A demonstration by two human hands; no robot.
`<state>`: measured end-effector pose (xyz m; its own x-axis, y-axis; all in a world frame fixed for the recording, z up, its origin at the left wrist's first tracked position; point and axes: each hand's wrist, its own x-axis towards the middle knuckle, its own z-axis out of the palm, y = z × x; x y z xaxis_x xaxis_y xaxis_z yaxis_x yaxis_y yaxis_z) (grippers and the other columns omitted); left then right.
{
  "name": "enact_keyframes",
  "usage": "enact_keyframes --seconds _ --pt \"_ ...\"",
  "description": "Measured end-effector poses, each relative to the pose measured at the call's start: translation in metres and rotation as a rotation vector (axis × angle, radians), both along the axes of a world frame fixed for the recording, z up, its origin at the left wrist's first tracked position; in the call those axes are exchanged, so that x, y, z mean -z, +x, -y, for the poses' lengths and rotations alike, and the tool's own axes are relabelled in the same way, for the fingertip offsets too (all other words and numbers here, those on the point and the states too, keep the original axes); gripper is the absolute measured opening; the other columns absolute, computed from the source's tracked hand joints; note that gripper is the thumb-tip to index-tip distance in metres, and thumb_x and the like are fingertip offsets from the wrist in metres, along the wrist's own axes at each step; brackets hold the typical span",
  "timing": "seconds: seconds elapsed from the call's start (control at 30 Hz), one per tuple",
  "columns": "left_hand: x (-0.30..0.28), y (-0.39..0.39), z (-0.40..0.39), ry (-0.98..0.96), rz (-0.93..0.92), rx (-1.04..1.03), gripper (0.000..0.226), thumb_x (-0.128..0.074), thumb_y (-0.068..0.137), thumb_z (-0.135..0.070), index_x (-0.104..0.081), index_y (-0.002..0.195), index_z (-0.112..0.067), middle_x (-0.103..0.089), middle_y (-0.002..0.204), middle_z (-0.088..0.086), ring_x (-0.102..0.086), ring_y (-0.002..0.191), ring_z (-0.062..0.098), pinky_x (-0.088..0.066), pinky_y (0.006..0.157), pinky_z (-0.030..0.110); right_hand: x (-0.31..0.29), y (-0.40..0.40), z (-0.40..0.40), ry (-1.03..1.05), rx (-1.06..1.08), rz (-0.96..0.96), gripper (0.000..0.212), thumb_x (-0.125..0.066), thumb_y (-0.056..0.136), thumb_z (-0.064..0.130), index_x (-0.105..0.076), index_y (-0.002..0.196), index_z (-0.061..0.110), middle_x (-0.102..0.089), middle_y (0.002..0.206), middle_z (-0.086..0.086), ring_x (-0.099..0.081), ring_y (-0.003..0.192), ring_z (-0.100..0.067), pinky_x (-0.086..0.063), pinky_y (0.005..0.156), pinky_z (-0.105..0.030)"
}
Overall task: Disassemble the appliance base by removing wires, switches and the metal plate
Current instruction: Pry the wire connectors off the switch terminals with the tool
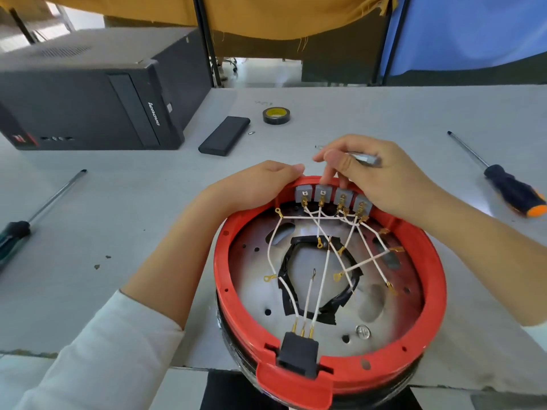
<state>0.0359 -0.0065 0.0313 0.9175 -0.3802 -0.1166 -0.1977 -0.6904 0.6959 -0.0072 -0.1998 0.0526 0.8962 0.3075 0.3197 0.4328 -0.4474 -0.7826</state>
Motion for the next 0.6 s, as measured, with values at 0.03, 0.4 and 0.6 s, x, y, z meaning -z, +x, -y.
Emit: enact_keyframes --seconds 0.03,0.4,0.6 --pt "0.000 -0.002 -0.001 0.001 0.001 0.007 0.047 -0.037 0.096 -0.054 -0.068 0.090 -0.018 -0.069 0.096 -0.005 -0.062 0.094 0.010 -0.041 0.092 0.023 0.000 -0.002 0.000 0.030 0.020 -0.013 0.023 -0.046 0.095 0.038 -0.066 0.096 0.028 -0.069 0.073 0.006 -0.055 0.059 0.000 -0.044 0.063 -0.012" --pt "0.003 -0.012 -0.004 -0.333 -0.168 0.122 0.024 -0.051 0.095 -0.033 -0.068 0.108 -0.022 -0.069 0.113 0.000 -0.062 0.111 0.017 -0.038 0.108 0.038 -0.003 -0.003 -0.011 0.068 0.088 -0.124 0.036 -0.049 0.097 0.035 -0.069 0.075 0.014 -0.059 0.050 0.001 -0.050 0.047 -0.015 -0.042 0.046 -0.020" --pt "0.004 -0.010 -0.002 -0.430 -0.231 0.145 0.025 -0.045 0.099 -0.019 -0.063 0.117 -0.020 -0.069 0.112 -0.005 -0.063 0.106 0.006 -0.045 0.090 0.013 0.005 0.012 -0.024 0.144 0.244 -0.011 0.036 -0.042 0.097 0.026 -0.046 0.063 0.014 -0.051 0.049 -0.003 -0.049 0.045 -0.012 -0.046 0.053 -0.026"
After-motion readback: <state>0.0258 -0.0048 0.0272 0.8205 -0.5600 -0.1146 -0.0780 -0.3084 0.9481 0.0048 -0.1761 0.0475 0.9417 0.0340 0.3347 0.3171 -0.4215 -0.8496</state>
